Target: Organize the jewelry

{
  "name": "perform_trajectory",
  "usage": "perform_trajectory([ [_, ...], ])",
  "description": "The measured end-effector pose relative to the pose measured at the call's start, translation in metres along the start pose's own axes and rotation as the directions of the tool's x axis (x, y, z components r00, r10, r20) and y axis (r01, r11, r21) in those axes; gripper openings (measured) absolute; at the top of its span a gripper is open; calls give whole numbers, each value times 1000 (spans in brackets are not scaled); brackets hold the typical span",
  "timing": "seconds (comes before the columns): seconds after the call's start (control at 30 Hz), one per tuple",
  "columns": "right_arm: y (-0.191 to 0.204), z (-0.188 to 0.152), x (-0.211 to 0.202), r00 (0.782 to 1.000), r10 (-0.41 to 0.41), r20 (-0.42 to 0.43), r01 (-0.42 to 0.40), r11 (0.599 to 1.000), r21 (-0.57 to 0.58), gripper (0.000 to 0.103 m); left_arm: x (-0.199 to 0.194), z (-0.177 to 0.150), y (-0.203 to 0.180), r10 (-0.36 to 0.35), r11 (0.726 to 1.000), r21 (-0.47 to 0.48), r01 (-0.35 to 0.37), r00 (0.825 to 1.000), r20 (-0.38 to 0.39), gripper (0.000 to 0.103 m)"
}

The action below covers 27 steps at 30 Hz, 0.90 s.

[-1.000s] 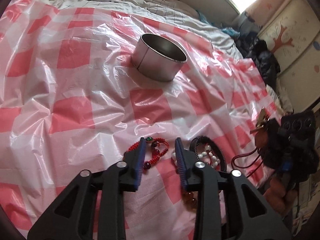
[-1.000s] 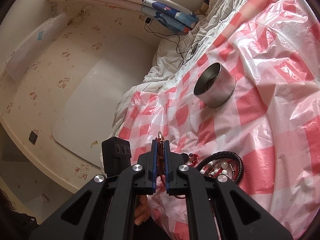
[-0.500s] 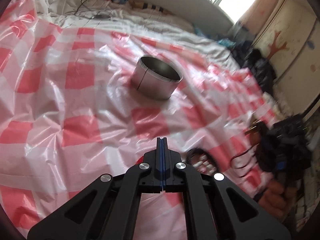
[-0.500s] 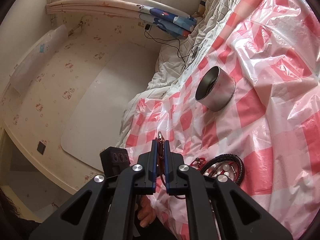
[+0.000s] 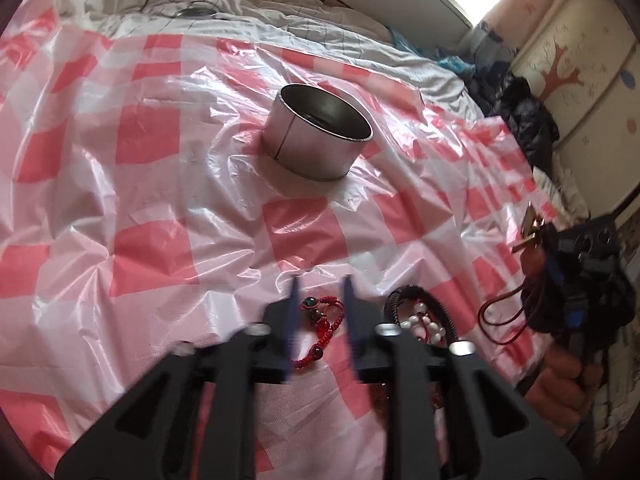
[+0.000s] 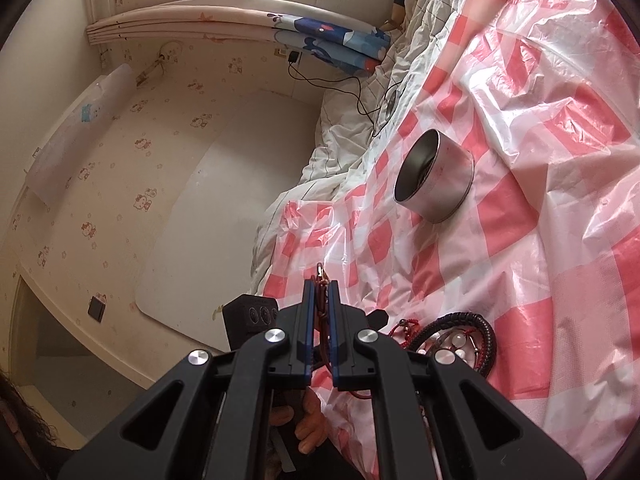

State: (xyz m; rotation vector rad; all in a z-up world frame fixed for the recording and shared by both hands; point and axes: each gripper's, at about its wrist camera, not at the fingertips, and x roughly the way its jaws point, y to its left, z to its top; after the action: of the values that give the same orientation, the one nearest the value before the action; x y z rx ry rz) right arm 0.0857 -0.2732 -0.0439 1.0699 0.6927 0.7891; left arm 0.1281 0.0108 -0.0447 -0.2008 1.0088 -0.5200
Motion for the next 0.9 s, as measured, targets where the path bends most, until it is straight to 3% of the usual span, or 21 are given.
perform_trajectory([
  [0.03, 0, 0, 0, 1000, 0, 0, 0, 1000, 1, 7, 1, -1, -3, 29, 999, 20, -29, 1000, 1, 57],
  [0.17, 0, -2, 2, 1000, -3, -11, 3, 1000, -3, 7, 7, -6, -14, 74, 992, 100, -72, 997, -17, 63],
  [0.27, 1, -2, 3, 1000, -3, -13, 3, 1000, -4, 10, 18, -12, -15, 150, 979, 148, -139, 987, -64, 62],
  [0.3, 1, -2, 3, 1000, -1, -12, 1, 1000, -2, 10, 20, -13, -15, 177, 974, 157, -165, 982, -68, 53],
  [0.33, 1, -2, 3, 1000, 0, -10, 0, 1000, 0, 10, 19, -13, -13, 204, 968, 159, -192, 977, -64, 34],
  [0.37, 1, -2, 2, 1000, 2, -8, -2, 1000, 2, 10, 18, -13, -10, 214, 968, 151, -202, 975, -63, 24],
  [0.4, 1, -2, 2, 1000, 3, -7, -3, 1000, 3, 10, 16, -12, -5, 201, 974, 125, -191, 977, -70, 12],
  [0.57, 0, -2, 2, 1000, 4, -7, -4, 1000, 3, 10, 4, -9, -1, 130, 989, 81, -128, 991, -24, 9],
  [0.67, 0, -2, 1, 1000, 7, -2, -7, 1000, 2, 10, -16, -3, 0, 14, 999, 37, -16, 998, 53, 9],
  [0.8, -3, 5, 0, 998, 62, 14, -63, 997, 44, 10, -31, 9, 4, -114, 993, -28, 118, 986, 123, 9],
  [0.9, -3, 24, 3, 993, 112, 44, -116, 990, 76, 10, -35, 29, -3, -126, 992, -14, 129, 980, 155, 9],
])
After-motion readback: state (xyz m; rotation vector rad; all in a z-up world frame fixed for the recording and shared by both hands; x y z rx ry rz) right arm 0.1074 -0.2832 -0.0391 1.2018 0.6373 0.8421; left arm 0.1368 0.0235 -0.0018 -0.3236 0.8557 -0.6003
